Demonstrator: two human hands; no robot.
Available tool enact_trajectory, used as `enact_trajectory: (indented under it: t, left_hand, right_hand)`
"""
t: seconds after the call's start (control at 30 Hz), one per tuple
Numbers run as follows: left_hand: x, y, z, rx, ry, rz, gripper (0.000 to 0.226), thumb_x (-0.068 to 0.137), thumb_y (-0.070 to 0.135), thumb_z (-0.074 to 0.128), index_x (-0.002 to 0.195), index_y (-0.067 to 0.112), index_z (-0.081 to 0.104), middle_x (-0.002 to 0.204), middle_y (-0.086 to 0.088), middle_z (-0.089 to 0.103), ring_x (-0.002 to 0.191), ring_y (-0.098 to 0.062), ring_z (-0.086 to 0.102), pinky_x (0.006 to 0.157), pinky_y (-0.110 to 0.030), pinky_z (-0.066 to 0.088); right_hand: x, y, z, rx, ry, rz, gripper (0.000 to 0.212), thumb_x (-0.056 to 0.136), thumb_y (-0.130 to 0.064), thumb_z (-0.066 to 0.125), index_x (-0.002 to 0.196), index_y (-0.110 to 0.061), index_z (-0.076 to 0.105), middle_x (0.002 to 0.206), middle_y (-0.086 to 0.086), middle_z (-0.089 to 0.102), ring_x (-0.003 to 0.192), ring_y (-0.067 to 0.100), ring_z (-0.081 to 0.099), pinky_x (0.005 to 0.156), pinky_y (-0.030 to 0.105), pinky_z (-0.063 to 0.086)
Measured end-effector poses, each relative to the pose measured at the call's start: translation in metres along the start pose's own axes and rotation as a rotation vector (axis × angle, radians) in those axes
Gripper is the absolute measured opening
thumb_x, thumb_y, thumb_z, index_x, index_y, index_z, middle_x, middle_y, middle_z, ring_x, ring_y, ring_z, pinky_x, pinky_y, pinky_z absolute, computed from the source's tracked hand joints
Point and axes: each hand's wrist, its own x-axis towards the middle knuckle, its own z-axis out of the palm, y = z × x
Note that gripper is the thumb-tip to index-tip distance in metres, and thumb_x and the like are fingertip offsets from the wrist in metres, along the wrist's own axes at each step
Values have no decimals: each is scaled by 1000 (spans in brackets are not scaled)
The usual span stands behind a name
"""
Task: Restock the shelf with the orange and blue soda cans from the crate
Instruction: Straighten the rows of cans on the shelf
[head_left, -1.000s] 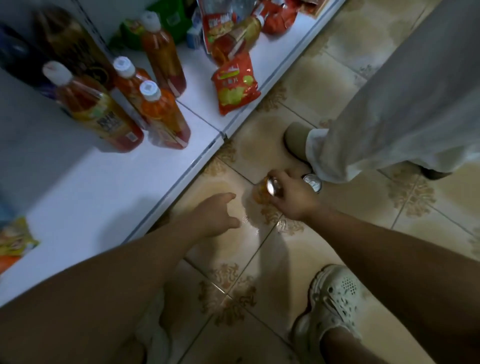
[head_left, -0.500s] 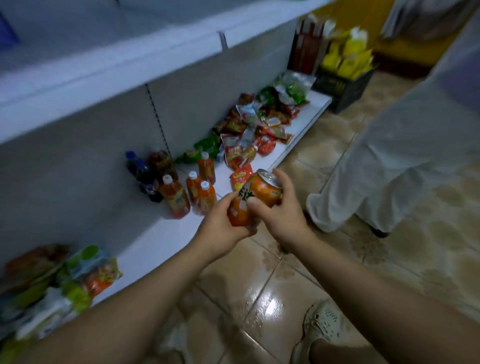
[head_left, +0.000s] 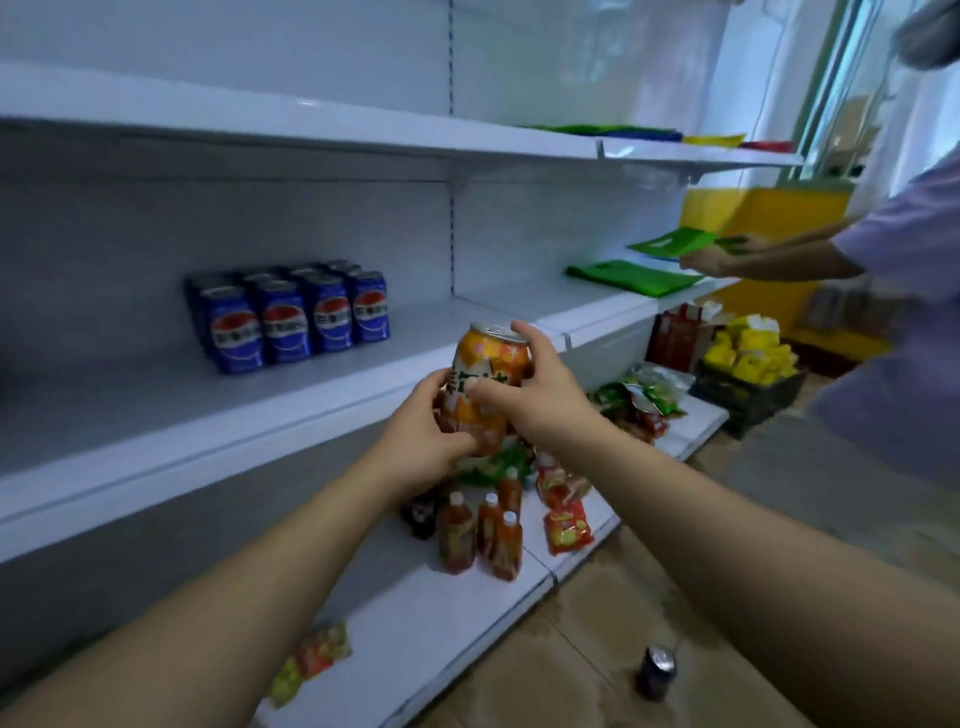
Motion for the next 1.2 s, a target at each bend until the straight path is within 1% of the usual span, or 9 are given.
enact_trajectory:
  t: [0.17, 0.3, 0.5, 0.6, 0.7, 0.9, 1.03, 1.13, 1.2]
  left_hand:
    - [-41, 10, -61, 90, 133, -24, 76, 70, 23, 82, 134, 32, 41, 116, 10, 63, 103, -5, 61, 89, -29, 51]
    - [-81, 9, -114, 210, 262, -80, 68, 72, 34, 80, 128, 36, 41, 116, 14, 60, 106, -4, 57, 85, -22, 46]
    - [-147, -10, -197, 442, 445, -261, 75, 81, 30, 73, 144, 26, 33, 142, 4, 47, 127, -14, 45, 101, -30, 41]
    - [-186, -22, -233, 534, 518, -373, 79, 83, 34, 70, 148, 23, 27, 149, 1, 38, 134, -16, 39, 106, -31, 36]
    - [-224, -36, -271, 683, 582, -503, 74, 86, 41, 65, 148, 24, 29, 152, 2, 34, 137, -16, 35, 110, -31, 32]
    - [-272, -67, -354, 939, 599, -773, 70, 91, 59, 45, 148, 21, 29, 156, 0, 27, 141, -20, 27, 115, -39, 24]
    - [-287, -85, -397, 1046, 589, -925, 67, 93, 65, 27, 149, 29, 26, 159, 1, 17, 145, -23, 14, 117, -52, 11]
    - [-298, -97, -423, 1047, 581, -1000, 67, 92, 68, 21, 150, 34, 21, 160, 2, 11, 147, -25, 7, 115, -55, 5]
    - [-306, -103, -440, 1045, 584, -1033, 69, 91, 69, 20, 150, 34, 19, 160, 3, 10, 147, -24, 6, 115, -56, 3]
  right_hand:
    - [2, -35, 55, 15, -119, -91, 79, 80, -25, 76, 143, -34, 30, 116, -6, 52, 107, 18, 59, 89, 43, 56]
    - [2, -57, 114, 70, -279, -140, 82, 79, -22, 77, 145, -32, 28, 124, -3, 53, 109, 18, 59, 90, 42, 56]
    - [-7, -85, 213, 148, -501, -180, 70, 81, -17, 75, 138, -30, 35, 105, -16, 53, 105, 14, 58, 89, 38, 53]
    - [-14, -96, 263, 163, -586, -184, 67, 81, -16, 75, 135, -28, 39, 102, -18, 54, 106, 14, 57, 89, 36, 50]
    - [-21, -104, 309, 164, -669, -177, 68, 80, -16, 75, 137, -27, 39, 107, -13, 54, 110, 16, 56, 91, 37, 47]
    - [-20, -110, 388, 156, -791, -147, 80, 80, -20, 76, 145, -28, 30, 131, 0, 52, 118, 22, 52, 99, 43, 45]
    - [-12, -111, 432, 146, -839, -170, 71, 82, -17, 75, 139, -26, 33, 121, -4, 51, 115, 19, 52, 96, 37, 43]
    - [-9, -116, 465, 154, -855, -202, 64, 84, -15, 73, 134, -28, 35, 115, -5, 51, 110, 16, 51, 96, 34, 42]
    - [-9, -119, 490, 147, -855, -250, 66, 84, -17, 73, 138, -26, 35, 120, -3, 52, 114, 19, 53, 97, 34, 43]
